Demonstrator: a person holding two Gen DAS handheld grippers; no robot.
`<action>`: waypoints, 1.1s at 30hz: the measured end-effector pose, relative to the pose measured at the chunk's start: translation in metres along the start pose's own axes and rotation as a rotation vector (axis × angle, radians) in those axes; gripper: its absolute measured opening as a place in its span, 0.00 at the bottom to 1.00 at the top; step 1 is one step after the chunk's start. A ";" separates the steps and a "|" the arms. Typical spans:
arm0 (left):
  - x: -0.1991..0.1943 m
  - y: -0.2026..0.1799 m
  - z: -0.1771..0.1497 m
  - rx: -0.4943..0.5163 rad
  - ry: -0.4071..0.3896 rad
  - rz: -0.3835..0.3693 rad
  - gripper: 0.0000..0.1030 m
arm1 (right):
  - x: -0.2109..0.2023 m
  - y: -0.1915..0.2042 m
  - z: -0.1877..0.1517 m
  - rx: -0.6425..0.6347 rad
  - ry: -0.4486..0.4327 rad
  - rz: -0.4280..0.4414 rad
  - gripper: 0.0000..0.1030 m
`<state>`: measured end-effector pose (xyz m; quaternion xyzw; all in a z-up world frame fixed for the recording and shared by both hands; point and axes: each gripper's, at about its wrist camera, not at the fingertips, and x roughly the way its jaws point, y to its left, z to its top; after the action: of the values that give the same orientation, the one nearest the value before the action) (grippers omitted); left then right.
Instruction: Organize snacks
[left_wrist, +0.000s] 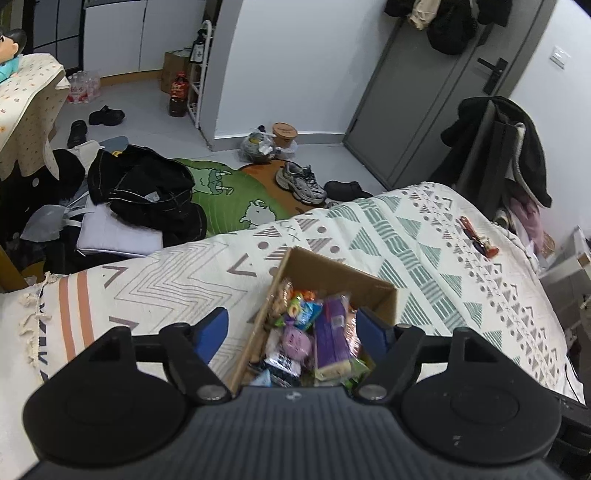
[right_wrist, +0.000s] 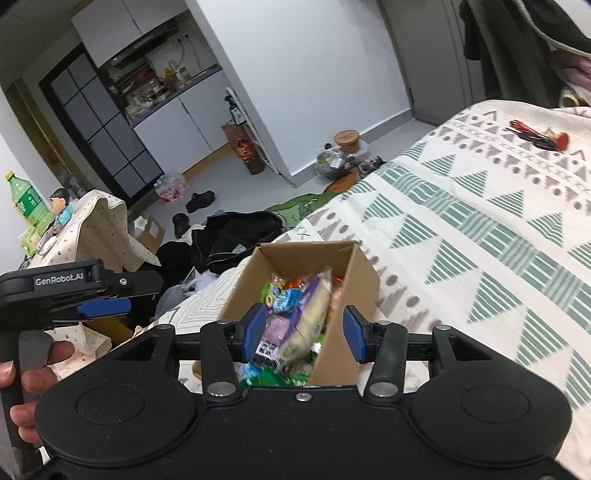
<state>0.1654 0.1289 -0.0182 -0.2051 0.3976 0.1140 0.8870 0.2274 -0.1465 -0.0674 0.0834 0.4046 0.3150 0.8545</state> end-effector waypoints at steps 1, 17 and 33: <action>-0.003 -0.002 -0.003 0.004 -0.001 -0.007 0.74 | -0.004 -0.001 -0.001 0.005 -0.003 -0.008 0.46; -0.046 -0.020 -0.041 0.103 -0.016 -0.049 0.90 | -0.078 -0.002 -0.033 0.029 -0.094 -0.078 0.68; -0.106 -0.035 -0.075 0.190 -0.069 -0.072 1.00 | -0.136 0.016 -0.067 0.016 -0.177 -0.101 1.00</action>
<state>0.0588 0.0596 0.0259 -0.1301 0.3682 0.0510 0.9192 0.1055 -0.2243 -0.0181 0.0970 0.3335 0.2596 0.9011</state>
